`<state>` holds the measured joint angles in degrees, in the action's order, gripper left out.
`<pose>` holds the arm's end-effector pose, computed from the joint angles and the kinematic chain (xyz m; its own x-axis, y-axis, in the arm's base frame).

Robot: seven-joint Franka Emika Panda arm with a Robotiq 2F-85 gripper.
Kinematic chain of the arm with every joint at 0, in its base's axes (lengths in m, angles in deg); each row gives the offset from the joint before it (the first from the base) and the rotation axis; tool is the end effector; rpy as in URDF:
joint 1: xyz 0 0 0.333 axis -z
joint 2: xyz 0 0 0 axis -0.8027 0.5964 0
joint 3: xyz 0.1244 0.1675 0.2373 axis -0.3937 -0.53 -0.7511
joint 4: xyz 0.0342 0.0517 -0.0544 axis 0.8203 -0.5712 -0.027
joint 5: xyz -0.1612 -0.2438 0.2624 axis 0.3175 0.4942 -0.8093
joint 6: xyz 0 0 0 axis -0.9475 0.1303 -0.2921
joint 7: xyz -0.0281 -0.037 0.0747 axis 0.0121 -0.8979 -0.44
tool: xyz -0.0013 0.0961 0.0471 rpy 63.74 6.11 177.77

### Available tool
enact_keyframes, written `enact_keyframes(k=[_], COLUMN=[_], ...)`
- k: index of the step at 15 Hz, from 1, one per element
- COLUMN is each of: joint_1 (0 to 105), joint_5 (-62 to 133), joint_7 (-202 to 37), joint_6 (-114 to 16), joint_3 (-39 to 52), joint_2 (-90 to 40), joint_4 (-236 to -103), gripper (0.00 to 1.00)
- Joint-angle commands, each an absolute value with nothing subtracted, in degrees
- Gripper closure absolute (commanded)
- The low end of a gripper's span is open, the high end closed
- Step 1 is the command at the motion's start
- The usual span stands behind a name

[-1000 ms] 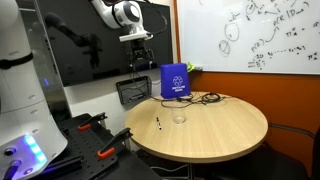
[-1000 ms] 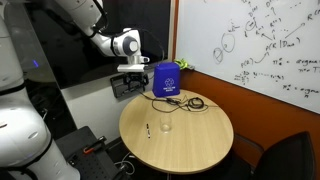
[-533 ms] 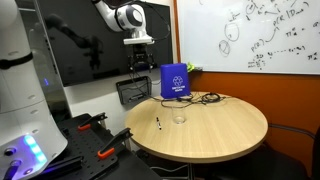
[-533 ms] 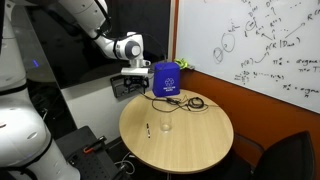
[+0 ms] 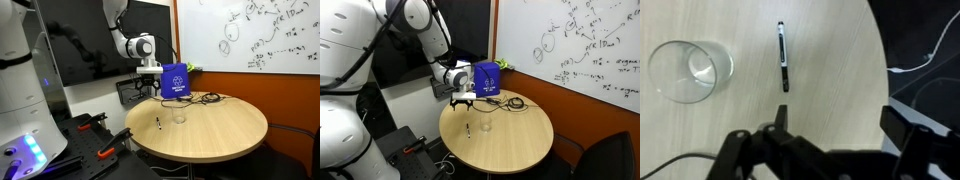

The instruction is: Pick the object from the table and place it in the blue cup

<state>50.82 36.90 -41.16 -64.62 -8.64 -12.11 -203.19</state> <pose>0.5252 0.1332 0.1451 0.6004 0.7992 -0.0284 0.7943 -0.6000 -0.0956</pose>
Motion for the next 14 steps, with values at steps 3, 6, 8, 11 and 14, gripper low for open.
enact_keyframes(k=[3,6,8,11,14], joint_1=[51.6,51.3,50.5,50.4,50.6], joint_5=[43.4,45.6,46.4,46.8,46.6], joint_7=[-42.5,-43.4,-44.4,-45.2,-45.5], joint_6=[-66.6,-66.8,-66.3,-65.8,-65.0], joint_3=[-6.8,-6.7,-6.4,-6.7,-6.9], joint_2=[0.8,5.8,8.3,11.1,13.4], joint_4=[-193.5,-188.9,-186.5,-184.0,-182.0], gripper=[0.0,0.0,0.0,0.0,0.16])
